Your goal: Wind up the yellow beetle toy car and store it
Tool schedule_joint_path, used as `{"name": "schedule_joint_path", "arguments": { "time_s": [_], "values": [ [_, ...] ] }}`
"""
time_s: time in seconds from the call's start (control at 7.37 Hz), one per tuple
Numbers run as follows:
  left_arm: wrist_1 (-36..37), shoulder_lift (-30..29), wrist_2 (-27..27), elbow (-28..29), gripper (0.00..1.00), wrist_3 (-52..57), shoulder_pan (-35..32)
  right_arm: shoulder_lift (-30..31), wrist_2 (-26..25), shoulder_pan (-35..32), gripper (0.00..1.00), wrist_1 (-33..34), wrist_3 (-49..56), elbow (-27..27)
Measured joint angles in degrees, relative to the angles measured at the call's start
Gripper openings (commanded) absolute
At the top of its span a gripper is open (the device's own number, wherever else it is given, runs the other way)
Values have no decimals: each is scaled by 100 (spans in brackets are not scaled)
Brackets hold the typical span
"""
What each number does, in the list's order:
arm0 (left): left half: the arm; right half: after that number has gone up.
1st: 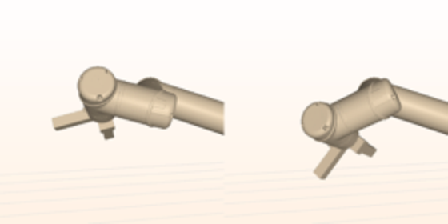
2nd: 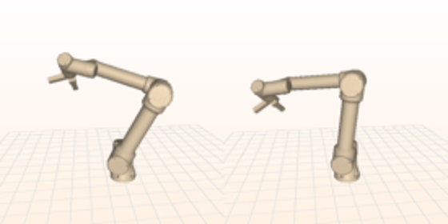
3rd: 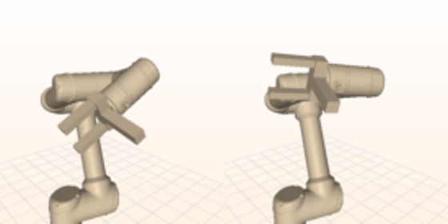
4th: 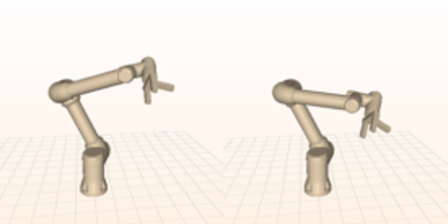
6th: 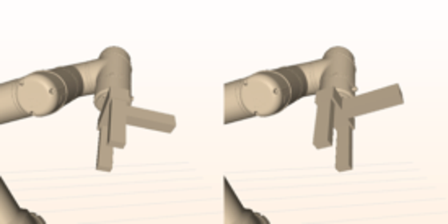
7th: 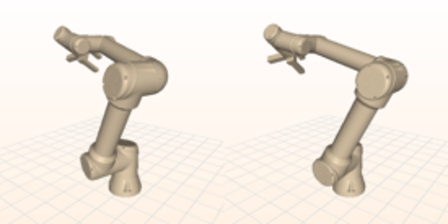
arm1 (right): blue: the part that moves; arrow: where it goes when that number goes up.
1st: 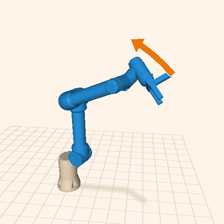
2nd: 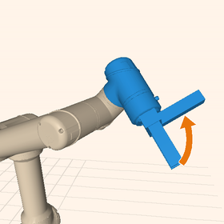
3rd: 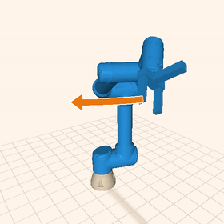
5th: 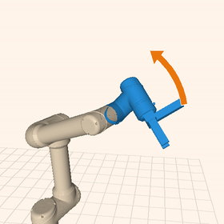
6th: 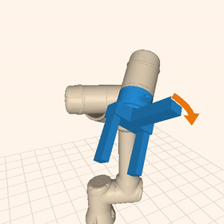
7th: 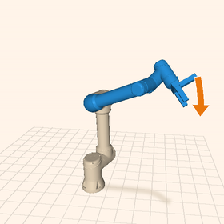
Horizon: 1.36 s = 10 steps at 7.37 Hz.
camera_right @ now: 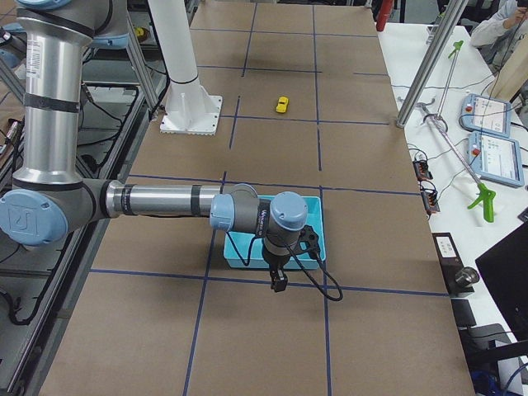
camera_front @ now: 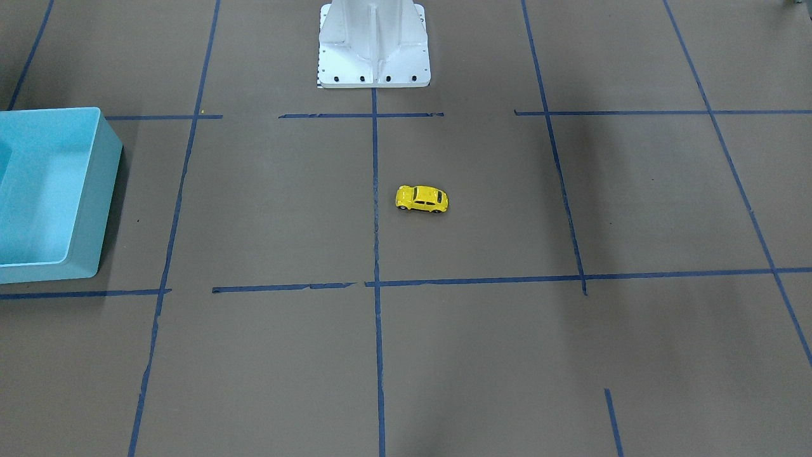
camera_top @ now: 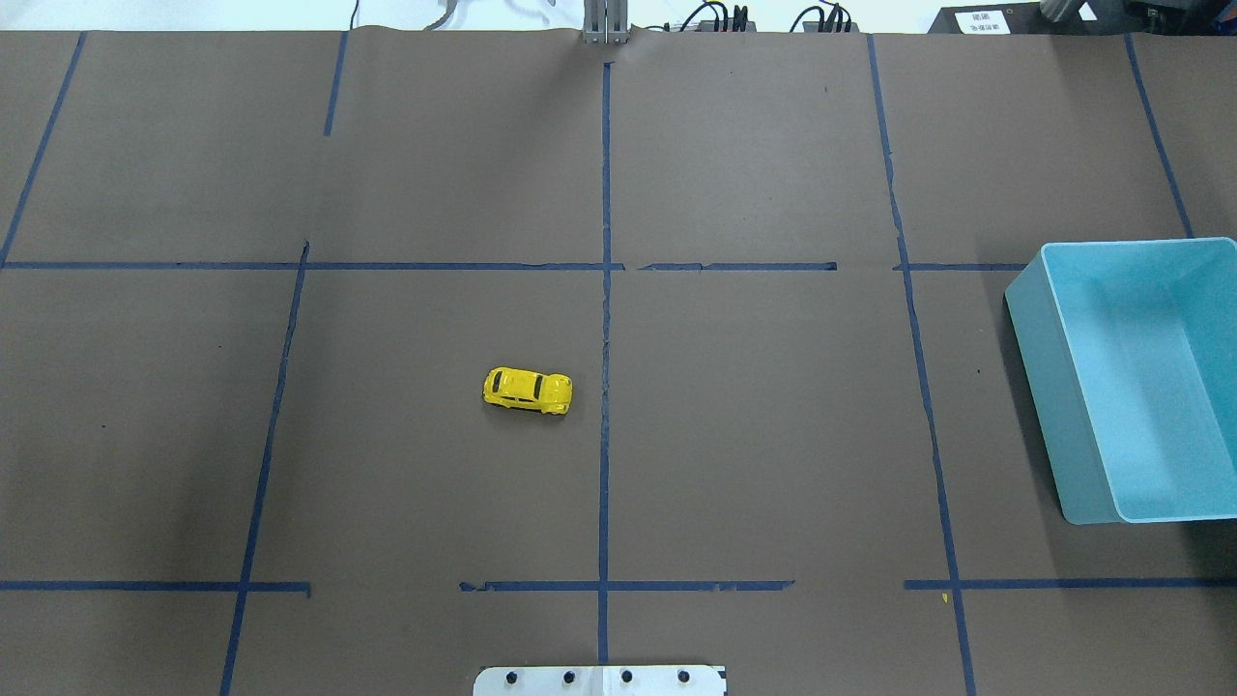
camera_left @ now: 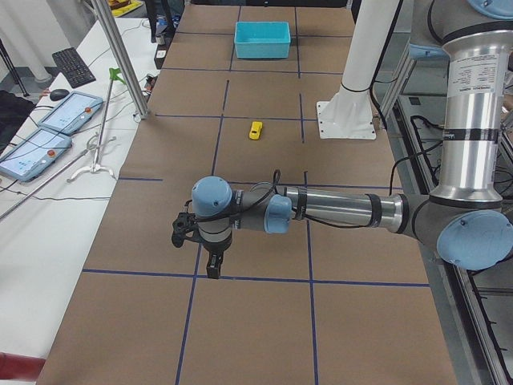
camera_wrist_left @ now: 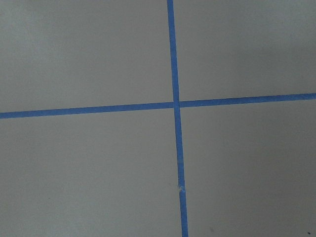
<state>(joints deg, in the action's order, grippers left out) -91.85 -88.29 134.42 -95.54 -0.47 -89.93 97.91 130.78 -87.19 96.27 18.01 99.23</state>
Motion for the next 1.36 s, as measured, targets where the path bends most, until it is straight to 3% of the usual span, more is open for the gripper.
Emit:
{"name": "schedule_joint_path", "arguments": {
  "time_s": [1.36],
  "values": [
    [0,-120,-9,100,100,14,28,0,0,0,100,1,1,-18]
  ]
}}
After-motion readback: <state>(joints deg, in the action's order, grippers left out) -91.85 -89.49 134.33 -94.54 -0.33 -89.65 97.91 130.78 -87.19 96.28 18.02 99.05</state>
